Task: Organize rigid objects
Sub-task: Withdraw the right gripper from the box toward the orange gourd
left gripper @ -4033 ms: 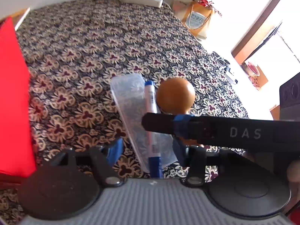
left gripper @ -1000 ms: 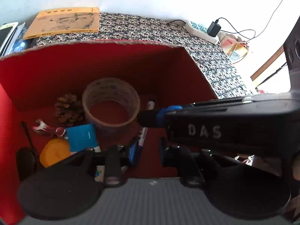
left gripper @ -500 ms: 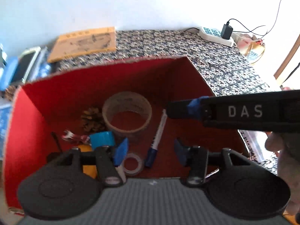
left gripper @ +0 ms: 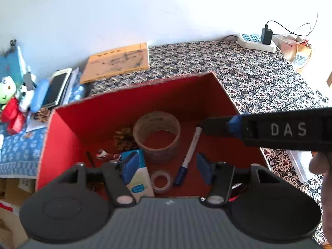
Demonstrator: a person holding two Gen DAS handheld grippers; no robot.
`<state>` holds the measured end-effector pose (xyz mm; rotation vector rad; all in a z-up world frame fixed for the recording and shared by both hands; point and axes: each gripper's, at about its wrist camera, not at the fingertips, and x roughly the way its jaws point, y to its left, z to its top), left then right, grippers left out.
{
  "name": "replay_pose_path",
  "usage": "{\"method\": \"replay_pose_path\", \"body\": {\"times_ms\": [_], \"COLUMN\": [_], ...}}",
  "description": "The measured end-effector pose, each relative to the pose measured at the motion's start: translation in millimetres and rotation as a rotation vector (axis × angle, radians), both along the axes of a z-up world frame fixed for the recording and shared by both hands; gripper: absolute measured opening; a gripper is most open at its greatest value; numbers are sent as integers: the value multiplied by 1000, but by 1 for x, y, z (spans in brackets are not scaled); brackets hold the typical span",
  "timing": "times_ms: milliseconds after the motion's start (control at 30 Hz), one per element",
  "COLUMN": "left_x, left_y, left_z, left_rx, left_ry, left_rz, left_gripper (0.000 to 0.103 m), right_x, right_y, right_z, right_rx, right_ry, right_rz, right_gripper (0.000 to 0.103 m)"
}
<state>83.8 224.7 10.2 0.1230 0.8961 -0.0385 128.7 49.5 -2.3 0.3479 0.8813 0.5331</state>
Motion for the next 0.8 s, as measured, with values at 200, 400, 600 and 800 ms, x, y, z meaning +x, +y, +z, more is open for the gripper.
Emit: {"method": "replay_pose_path", "body": {"times_ms": [200, 400, 600, 800], "left_x": [-6, -12, -16, -22], "left_y": [-14, -30, -41, -57], "left_z": [10, 16, 19, 23], "left_rx": [32, 55, 66, 60], "left_ry": [-12, -34, -29, -22], "left_rz": [26, 41, 67, 74], "left_gripper": [61, 62, 64, 64], "right_x": [-9, -15, -22, -32], "right_y": [-13, -28, -44, -65], "right_z": [11, 17, 15, 17], "right_rx": [10, 15, 35, 72], "right_ry": [-35, -55, -47, -46], "right_rz": [-3, -1, -7, -18], "right_gripper": [5, 7, 8, 8]}}
